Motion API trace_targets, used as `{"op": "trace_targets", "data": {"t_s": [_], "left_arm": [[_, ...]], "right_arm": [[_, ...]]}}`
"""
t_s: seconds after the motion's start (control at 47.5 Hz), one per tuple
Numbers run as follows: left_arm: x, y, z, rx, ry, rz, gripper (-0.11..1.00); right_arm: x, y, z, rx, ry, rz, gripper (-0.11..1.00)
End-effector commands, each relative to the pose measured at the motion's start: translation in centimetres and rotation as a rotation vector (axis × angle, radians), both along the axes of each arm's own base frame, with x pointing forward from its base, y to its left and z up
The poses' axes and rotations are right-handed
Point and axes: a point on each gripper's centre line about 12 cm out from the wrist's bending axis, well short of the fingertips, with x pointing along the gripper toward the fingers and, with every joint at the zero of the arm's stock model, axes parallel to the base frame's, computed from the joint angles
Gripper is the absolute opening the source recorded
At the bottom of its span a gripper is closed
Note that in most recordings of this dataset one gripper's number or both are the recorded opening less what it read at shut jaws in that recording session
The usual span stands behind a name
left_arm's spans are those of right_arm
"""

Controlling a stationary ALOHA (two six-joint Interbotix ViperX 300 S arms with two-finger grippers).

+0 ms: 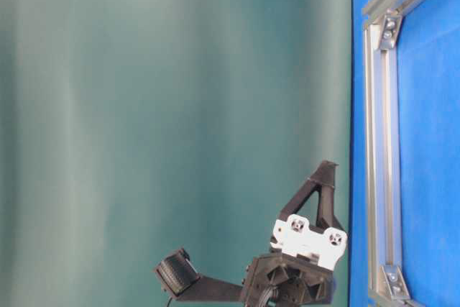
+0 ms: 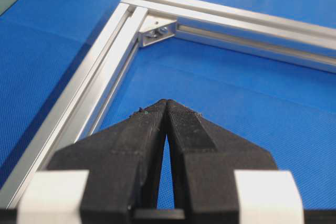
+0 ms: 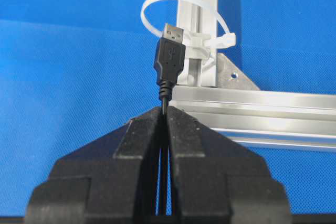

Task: Insert the wire through the string loop located on the right side.
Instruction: 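Push the USB plug leftward through the white zip-tie loop with right gripper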

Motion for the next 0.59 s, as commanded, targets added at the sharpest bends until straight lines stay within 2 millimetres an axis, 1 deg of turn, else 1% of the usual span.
{"op": "trace_targets", "data": {"t_s": [0.0,0.358,0.569], "left_arm": [[0.17,0.1,1.5,0.016,-0.046,0.0,0.0],[0.23,0.06,1.6,0.017,-0.049,-0.001,0.0],[0.25,0.12,1.59,0.017,-0.049,0.0,0.0]], "right_arm": [[0.34,0.0,0.48,0.003,-0.025,-0.005,-0.03],[0.43,-0.01,0.48,0.003,-0.024,-0.006,-0.03],[1.22,0.03,0.6,-0.001,-0.047,-0.019,-0.03]]}}
